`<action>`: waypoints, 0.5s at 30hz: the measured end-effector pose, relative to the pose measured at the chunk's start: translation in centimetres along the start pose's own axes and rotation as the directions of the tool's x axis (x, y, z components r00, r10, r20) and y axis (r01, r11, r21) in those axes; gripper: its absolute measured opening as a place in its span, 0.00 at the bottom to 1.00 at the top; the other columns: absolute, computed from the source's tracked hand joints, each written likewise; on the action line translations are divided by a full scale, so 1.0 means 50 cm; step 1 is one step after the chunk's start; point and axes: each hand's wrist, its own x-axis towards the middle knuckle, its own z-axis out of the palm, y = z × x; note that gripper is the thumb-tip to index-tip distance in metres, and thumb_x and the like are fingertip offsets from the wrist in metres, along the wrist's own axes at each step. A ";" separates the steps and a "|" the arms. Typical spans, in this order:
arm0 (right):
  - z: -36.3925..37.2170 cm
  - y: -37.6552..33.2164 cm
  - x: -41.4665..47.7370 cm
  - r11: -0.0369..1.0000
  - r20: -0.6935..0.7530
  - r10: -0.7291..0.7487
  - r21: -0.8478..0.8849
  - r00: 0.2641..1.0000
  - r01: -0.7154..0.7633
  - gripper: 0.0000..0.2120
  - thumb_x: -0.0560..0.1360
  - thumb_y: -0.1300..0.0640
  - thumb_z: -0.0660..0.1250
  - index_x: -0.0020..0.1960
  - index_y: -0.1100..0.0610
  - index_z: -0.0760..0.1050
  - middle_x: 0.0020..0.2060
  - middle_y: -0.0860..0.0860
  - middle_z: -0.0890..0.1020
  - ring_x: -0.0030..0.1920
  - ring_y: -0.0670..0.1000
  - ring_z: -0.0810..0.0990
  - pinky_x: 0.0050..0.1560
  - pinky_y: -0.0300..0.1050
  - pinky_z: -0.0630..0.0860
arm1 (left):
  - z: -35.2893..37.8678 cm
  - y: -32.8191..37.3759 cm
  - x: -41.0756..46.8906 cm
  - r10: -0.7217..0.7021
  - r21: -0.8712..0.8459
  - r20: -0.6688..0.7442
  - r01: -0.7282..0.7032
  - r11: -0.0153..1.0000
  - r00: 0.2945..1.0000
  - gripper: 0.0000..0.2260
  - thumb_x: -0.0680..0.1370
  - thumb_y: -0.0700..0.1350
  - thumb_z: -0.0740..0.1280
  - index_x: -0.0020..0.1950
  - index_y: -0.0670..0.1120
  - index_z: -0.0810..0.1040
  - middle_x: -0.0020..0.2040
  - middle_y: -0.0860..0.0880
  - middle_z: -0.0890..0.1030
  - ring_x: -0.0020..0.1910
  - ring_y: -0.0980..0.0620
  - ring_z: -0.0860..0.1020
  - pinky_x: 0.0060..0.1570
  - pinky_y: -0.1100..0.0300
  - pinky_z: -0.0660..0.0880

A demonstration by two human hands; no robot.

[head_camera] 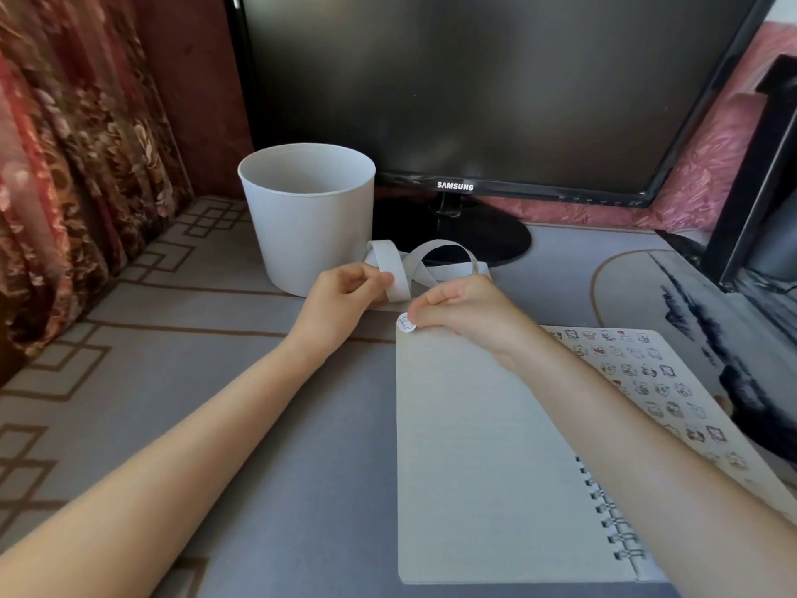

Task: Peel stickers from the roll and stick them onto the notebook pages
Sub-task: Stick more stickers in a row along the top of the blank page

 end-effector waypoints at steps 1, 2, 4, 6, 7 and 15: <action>0.001 0.001 -0.001 1.000 0.008 -0.003 0.011 1.000 0.003 0.05 0.69 0.60 0.74 0.44 0.58 0.82 0.39 0.51 0.83 0.38 0.42 0.78 0.40 0.31 0.70 | 0.000 -0.001 -0.001 -0.002 0.012 -0.002 0.002 1.000 1.000 0.09 0.78 0.45 0.66 0.42 0.41 0.79 0.41 0.44 0.81 0.43 0.51 0.79 0.62 0.48 0.73; 0.002 0.003 -0.003 1.000 0.009 -0.010 0.021 1.000 0.010 0.05 0.69 0.61 0.74 0.44 0.58 0.82 0.40 0.51 0.83 0.39 0.43 0.78 0.42 0.33 0.71 | 0.000 -0.001 -0.002 -0.001 0.021 -0.005 0.001 1.000 1.000 0.09 0.78 0.45 0.66 0.42 0.41 0.79 0.40 0.45 0.81 0.43 0.52 0.78 0.61 0.49 0.73; 0.004 0.005 -0.005 0.999 0.002 -0.024 0.039 1.000 0.024 0.03 0.69 0.62 0.74 0.42 0.58 0.82 0.37 0.51 0.83 0.36 0.42 0.78 0.39 0.30 0.72 | 0.001 0.000 -0.003 0.002 0.026 -0.005 -0.002 1.000 1.000 0.09 0.78 0.45 0.66 0.41 0.41 0.79 0.39 0.46 0.80 0.41 0.53 0.77 0.61 0.50 0.73; 0.007 0.006 -0.006 0.999 -0.013 -0.032 0.043 0.999 0.032 0.03 0.68 0.63 0.74 0.40 0.57 0.82 0.35 0.49 0.82 0.34 0.41 0.77 0.36 0.28 0.70 | 0.001 -0.001 -0.003 -0.001 0.022 -0.008 0.001 1.000 1.000 0.09 0.78 0.45 0.66 0.41 0.41 0.79 0.38 0.47 0.80 0.41 0.53 0.77 0.61 0.50 0.73; 0.008 0.007 -0.006 0.999 -0.019 -0.032 0.041 0.999 0.033 0.03 0.68 0.63 0.74 0.39 0.57 0.82 0.34 0.49 0.82 0.33 0.41 0.77 0.35 0.27 0.70 | 0.001 -0.001 -0.002 -0.004 0.022 -0.010 0.004 1.000 1.000 0.09 0.78 0.45 0.66 0.42 0.41 0.79 0.38 0.47 0.80 0.41 0.53 0.77 0.61 0.50 0.73; 0.020 0.009 -0.002 1.000 -0.075 -0.030 -0.011 0.997 0.029 0.02 0.69 0.63 0.73 0.39 0.58 0.82 0.35 0.52 0.82 0.39 0.48 0.76 0.43 0.41 0.70 | 0.001 -0.003 -0.002 0.002 0.043 -0.014 -0.002 0.999 1.000 0.10 0.78 0.45 0.66 0.43 0.39 0.79 0.37 0.47 0.79 0.40 0.54 0.76 0.59 0.51 0.73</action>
